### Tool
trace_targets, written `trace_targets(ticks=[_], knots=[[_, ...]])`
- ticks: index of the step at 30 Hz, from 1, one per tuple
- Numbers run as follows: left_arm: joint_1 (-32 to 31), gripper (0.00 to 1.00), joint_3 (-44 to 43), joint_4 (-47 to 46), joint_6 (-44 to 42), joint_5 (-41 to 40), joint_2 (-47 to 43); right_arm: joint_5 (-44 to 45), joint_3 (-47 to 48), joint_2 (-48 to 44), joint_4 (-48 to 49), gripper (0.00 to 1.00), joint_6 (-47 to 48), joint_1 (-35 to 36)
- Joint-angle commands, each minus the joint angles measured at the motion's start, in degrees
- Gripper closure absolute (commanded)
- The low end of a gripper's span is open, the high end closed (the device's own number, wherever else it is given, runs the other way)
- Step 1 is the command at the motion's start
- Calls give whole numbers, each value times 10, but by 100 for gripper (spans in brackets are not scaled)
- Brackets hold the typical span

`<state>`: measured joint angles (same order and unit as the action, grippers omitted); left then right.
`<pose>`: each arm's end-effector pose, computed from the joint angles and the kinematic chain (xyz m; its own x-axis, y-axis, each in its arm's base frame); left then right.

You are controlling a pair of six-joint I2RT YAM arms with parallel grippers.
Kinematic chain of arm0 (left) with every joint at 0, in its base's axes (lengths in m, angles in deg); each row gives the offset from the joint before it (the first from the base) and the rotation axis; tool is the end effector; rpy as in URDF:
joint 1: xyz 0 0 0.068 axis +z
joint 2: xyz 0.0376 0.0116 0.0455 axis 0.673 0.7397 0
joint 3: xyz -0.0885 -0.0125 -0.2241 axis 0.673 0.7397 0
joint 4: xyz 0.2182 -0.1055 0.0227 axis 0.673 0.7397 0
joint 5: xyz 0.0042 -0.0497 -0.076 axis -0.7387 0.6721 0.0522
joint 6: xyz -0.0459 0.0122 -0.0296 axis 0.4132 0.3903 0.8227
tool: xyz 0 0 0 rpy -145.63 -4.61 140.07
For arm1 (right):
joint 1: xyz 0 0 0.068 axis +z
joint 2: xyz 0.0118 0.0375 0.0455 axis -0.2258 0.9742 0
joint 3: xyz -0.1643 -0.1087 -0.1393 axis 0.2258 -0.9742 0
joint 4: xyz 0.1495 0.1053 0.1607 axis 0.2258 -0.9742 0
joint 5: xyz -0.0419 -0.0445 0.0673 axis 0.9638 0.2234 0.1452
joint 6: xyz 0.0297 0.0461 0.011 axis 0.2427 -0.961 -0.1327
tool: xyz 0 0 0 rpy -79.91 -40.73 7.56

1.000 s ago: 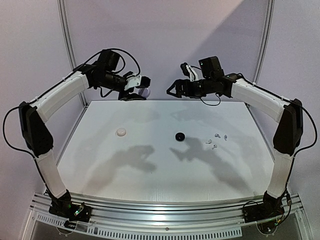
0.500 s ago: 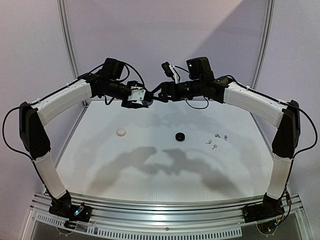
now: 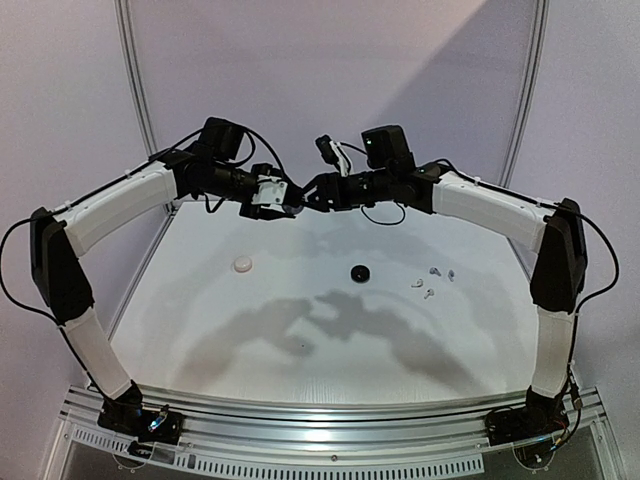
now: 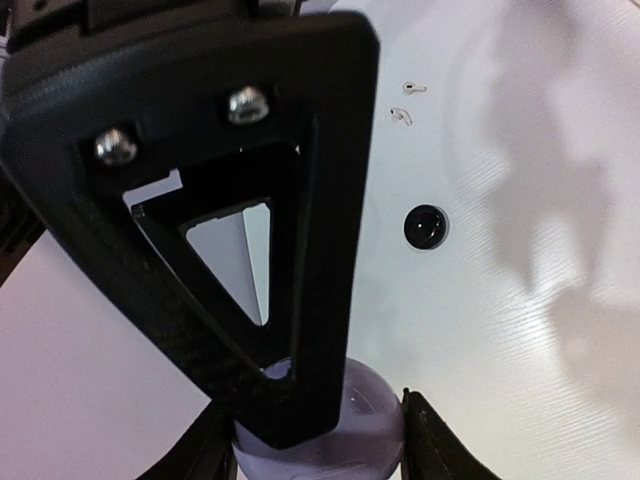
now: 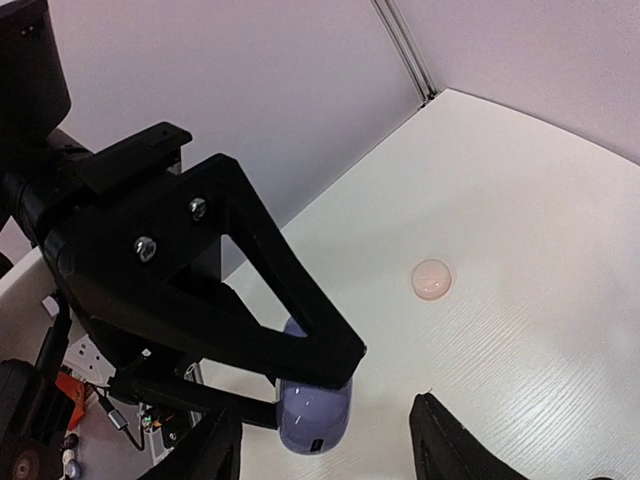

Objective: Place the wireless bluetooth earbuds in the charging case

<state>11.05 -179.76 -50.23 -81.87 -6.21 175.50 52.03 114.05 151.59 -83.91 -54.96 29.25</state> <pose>0.3100 -0.2096 0.3140 0.6583 0.6114 -0.4391 0.6701 -0.2102 0.7119 0.3175 0.3152 0.3060 -0.6180 -0.1208 -0.7768 -0.7458 0.4026 0.5307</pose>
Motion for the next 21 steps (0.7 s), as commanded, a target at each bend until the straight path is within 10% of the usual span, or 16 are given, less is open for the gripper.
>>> trace_targets(ticks=[1,8,14,18,21], knots=[[-11,93,8,-6,5,12,-17,-5,29,24,21,46,-13,-1],[-11,93,16,-13,4,8,-20,-36,32,36,12,60,-11,-1],[-11,93,19,-21,9,4,-21,-74,37,42,5,100,-7,-2],[-11,90,25,-25,17,1,-23,-101,35,40,12,100,-9,-5],[-11,14,35,-47,47,-14,-27,-103,30,33,19,100,-15,-13]])
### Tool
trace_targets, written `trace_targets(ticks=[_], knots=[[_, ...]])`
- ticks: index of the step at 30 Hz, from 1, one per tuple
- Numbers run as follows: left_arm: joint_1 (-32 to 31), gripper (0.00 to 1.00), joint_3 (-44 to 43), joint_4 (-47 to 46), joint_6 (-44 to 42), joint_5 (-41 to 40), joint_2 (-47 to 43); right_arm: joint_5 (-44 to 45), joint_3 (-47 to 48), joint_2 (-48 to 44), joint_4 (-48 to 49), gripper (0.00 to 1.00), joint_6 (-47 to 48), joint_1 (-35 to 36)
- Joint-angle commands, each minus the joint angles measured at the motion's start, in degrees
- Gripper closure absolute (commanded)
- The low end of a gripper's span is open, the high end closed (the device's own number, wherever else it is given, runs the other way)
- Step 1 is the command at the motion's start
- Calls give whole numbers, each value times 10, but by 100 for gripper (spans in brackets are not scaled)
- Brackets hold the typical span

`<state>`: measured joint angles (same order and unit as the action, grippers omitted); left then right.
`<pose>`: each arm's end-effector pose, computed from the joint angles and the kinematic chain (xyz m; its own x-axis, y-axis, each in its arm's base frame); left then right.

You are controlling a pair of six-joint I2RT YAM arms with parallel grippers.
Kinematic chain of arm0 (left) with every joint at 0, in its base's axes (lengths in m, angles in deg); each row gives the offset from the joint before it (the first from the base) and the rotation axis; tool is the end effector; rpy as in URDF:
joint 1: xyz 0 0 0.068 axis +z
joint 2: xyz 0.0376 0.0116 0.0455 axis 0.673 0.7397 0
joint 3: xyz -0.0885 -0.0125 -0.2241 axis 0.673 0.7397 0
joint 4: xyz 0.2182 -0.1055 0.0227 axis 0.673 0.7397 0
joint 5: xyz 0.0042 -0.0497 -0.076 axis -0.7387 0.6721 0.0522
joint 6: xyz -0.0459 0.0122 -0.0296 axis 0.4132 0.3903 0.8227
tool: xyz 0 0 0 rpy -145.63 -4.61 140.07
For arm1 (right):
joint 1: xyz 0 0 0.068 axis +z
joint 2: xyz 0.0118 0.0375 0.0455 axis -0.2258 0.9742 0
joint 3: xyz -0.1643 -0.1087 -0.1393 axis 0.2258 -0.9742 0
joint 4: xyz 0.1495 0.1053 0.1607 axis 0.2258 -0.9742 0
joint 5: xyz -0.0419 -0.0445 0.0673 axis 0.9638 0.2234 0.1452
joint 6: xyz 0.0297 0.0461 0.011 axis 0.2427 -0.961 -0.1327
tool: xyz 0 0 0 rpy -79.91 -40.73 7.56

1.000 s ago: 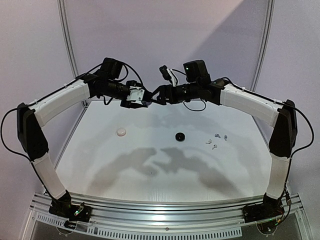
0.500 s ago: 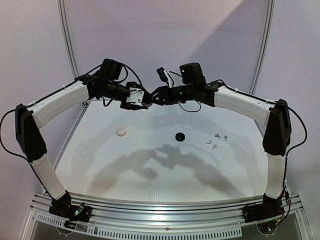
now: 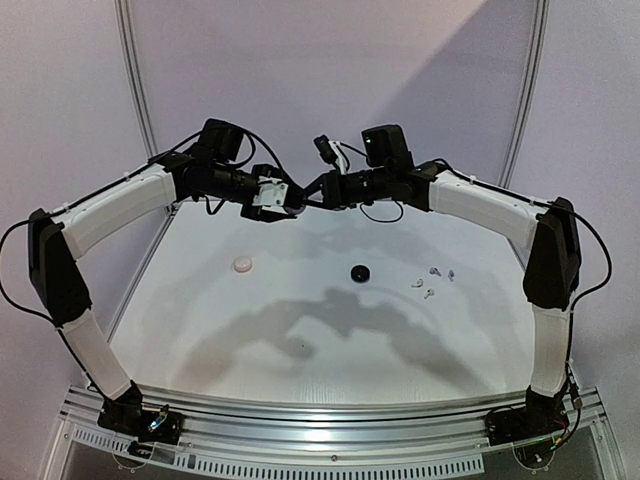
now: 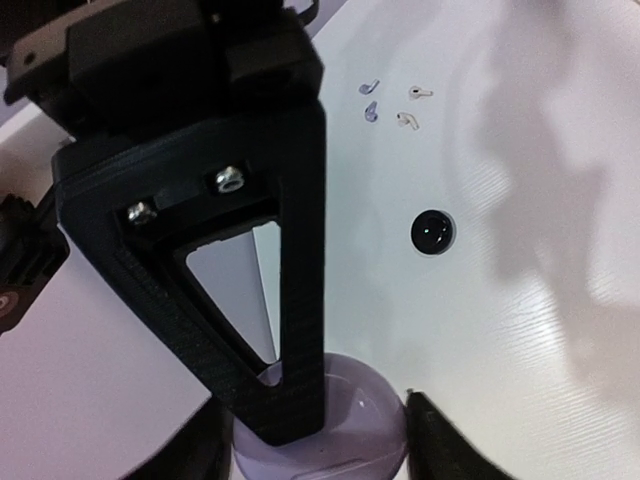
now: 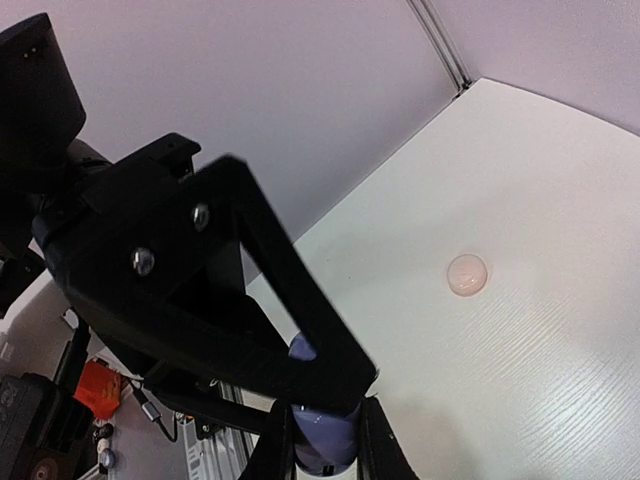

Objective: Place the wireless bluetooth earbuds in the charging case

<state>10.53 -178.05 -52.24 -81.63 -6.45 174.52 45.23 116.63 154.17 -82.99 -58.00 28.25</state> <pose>0.3066 -0.2113 0.3136 0.6680 0.6043 -0.4344 0.6570 -0.2046 0.7256 0.3262 0.3175 0.3040 -0.6601 -0.1267 -0.7404 -0.7345 0.3155 0.6008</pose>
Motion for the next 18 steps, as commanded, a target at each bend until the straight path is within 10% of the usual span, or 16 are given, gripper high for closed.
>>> trace_targets(ticks=[1,7,13,18], knots=[[-5,2,22,-41,63,-19,-19,-32,1,3,14,100,13,-5],[37,1,1,-78,344,11,-32,38,-47,-66,79,100,28,-16],[84,1,43,-77,593,307,-65,151,-156,-169,275,100,51,5],[93,16,123,-413,948,411,-82,187,-175,-200,391,100,97,38]])
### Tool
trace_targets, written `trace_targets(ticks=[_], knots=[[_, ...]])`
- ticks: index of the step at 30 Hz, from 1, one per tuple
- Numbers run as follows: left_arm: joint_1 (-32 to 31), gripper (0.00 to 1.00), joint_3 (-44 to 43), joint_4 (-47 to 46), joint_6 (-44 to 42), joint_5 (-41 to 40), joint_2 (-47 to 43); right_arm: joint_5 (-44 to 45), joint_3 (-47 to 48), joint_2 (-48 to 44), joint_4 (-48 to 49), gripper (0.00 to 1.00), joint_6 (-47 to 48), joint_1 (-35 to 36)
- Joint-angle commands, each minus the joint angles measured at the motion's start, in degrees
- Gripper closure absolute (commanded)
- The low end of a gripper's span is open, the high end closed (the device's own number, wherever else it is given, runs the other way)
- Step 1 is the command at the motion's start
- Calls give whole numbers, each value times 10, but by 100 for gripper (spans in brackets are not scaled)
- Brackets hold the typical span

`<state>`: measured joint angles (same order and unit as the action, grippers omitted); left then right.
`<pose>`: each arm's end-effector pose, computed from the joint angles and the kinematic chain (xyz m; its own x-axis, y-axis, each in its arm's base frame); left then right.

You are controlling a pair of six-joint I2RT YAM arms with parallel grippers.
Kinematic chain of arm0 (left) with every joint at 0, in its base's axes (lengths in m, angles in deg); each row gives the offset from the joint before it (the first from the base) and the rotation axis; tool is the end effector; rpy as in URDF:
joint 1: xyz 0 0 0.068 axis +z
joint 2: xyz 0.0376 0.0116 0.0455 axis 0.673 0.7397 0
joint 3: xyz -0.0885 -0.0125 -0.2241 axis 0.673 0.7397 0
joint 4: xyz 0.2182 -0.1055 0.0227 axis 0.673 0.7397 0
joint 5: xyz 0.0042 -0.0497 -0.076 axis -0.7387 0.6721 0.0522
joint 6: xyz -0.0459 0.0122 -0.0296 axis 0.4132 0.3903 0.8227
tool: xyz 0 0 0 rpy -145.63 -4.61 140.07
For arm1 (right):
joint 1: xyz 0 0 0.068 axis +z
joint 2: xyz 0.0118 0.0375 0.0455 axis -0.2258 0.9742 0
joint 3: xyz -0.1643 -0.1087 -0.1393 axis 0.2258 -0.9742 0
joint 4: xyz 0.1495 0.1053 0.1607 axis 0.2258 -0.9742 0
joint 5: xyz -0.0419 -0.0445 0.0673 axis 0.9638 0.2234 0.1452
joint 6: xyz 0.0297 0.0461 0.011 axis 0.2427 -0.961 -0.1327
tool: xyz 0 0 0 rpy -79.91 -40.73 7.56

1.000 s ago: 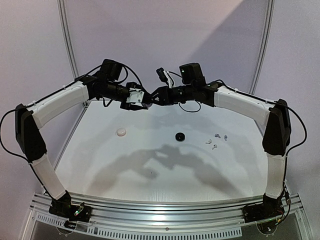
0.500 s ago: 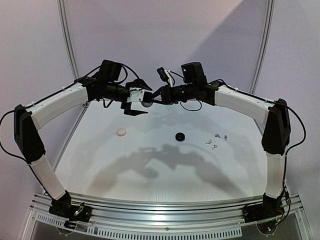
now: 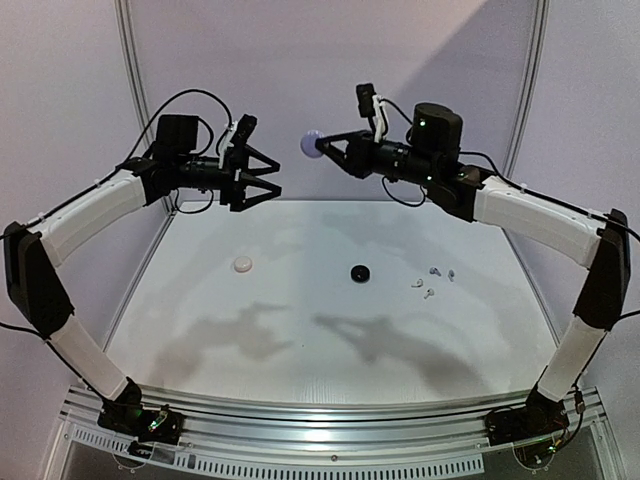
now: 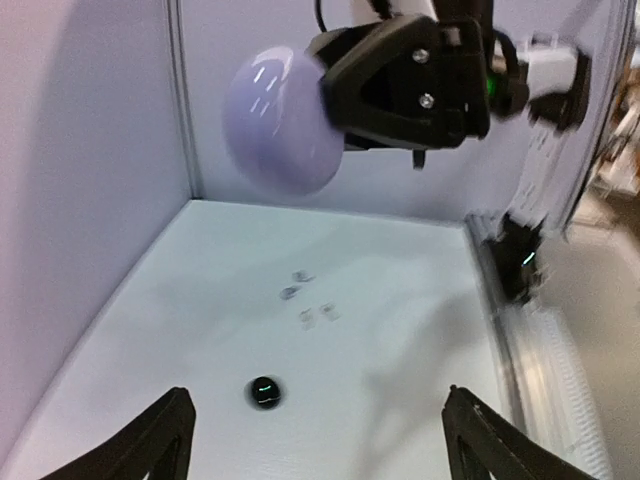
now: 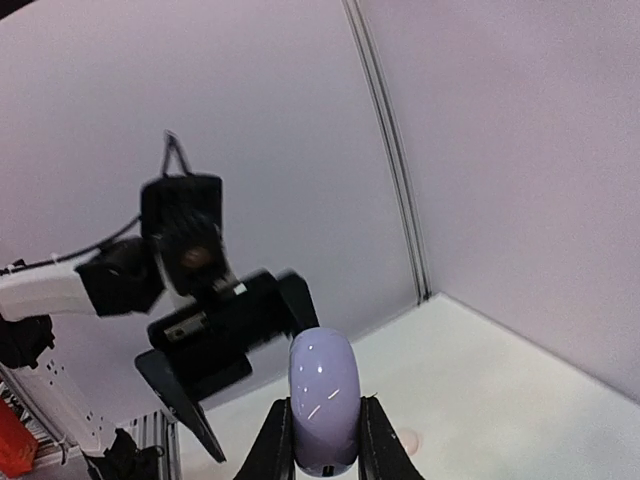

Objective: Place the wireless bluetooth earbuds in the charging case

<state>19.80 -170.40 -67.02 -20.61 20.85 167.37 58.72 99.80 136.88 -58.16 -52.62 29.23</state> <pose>0.3073 -0.1617 0.3421 -0.0633 0.2136 -0.9749 0.9837 0.1783 -0.0248 0.2861 0.2810 0.3734 -0.2723 0.1736 -0.9464 -0.8713 0.3728 0.3191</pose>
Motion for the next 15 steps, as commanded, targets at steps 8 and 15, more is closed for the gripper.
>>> trace_targets(ticks=[8,15], knots=[[-3,33,57,-562,541,82,-14,46,33,4,192,100,60,58],[-31,39,62,-615,541,58,-9,34,54,28,203,100,51,60]])
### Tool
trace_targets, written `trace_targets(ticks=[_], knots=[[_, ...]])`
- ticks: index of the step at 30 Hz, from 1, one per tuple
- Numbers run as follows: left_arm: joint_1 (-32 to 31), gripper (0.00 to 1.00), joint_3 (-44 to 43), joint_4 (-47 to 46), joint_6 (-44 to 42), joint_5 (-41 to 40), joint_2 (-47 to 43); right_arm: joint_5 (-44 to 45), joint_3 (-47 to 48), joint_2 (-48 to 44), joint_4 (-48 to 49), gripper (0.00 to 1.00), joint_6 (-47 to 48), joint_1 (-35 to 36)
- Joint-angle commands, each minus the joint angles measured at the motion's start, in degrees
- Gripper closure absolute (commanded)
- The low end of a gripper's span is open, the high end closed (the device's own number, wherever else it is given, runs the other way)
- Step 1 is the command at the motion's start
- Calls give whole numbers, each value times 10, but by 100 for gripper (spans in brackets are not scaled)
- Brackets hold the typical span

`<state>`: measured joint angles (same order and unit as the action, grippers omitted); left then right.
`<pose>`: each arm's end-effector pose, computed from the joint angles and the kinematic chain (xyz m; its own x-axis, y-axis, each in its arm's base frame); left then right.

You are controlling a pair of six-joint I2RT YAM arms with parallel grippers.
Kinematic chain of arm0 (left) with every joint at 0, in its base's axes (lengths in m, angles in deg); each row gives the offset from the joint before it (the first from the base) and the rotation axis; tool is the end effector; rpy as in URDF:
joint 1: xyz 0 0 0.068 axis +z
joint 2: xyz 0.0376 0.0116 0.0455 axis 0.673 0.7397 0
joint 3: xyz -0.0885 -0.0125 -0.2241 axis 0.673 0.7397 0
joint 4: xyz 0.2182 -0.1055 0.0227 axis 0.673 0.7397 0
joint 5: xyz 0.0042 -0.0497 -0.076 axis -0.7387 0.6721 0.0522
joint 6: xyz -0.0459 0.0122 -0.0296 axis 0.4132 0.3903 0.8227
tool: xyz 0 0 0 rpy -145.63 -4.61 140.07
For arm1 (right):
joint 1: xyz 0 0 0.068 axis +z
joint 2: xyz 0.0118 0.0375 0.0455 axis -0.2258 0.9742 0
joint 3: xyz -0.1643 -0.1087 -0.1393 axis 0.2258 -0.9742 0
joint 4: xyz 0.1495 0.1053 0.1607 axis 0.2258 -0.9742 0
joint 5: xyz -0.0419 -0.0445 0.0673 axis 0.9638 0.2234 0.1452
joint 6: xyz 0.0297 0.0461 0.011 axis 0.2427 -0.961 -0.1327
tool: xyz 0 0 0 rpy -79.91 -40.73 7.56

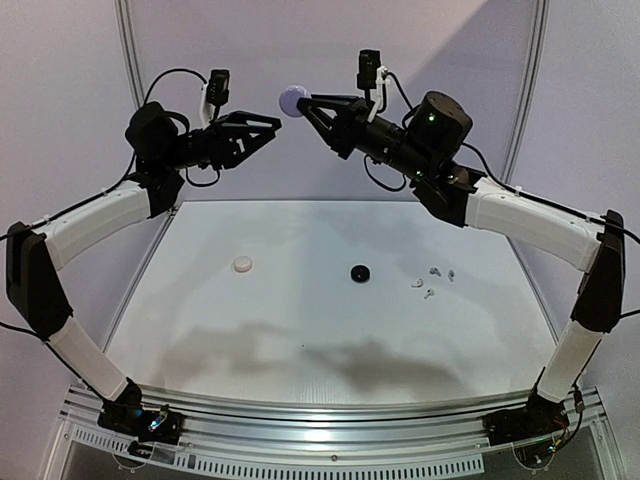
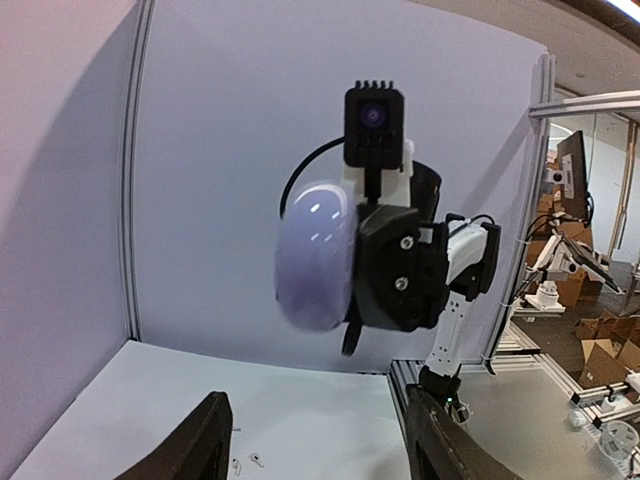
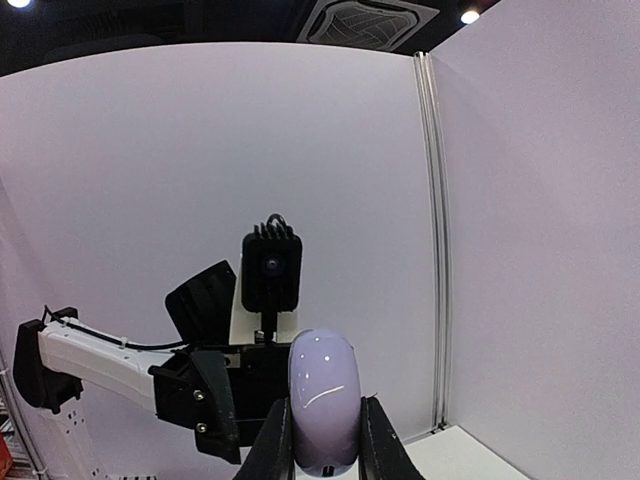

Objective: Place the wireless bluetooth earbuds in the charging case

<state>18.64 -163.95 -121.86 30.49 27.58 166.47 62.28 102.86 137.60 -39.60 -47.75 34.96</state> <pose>0.2965 -0.1672 0.3979 -0.1625 -0.2097 -0.9642 0.9863 -0.0054 -0.1650 0.2536 0.3015 0.4212 0.0280 0.3947 -0.9184 -0.9470 0.3046 0.1020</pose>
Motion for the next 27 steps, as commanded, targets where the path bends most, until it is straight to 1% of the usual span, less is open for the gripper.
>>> trace_targets(ticks=[1,6,11,14,18,21,24,27], knots=[[-21,39,-5,-71,34,-16,2,-5,29,24,13,100,2,3],[-25,44,-25,-88,59,-22,14,-8,40,33,-5,100,6,4],[-30,60,-38,-84,72,-20,27,-17,49,41,-14,100,5,4],[-30,60,-44,-88,72,-16,30,-23,50,45,-28,100,8,4],[-30,54,-54,-83,68,-21,34,-30,49,43,-37,100,15,4],[-30,58,-60,-83,71,-20,38,-28,51,45,-38,100,15,4],[-31,73,-61,-83,64,-14,39,-23,51,46,-38,100,17,4],[-30,92,-59,-80,59,-12,38,-23,51,47,-38,100,17,4]])
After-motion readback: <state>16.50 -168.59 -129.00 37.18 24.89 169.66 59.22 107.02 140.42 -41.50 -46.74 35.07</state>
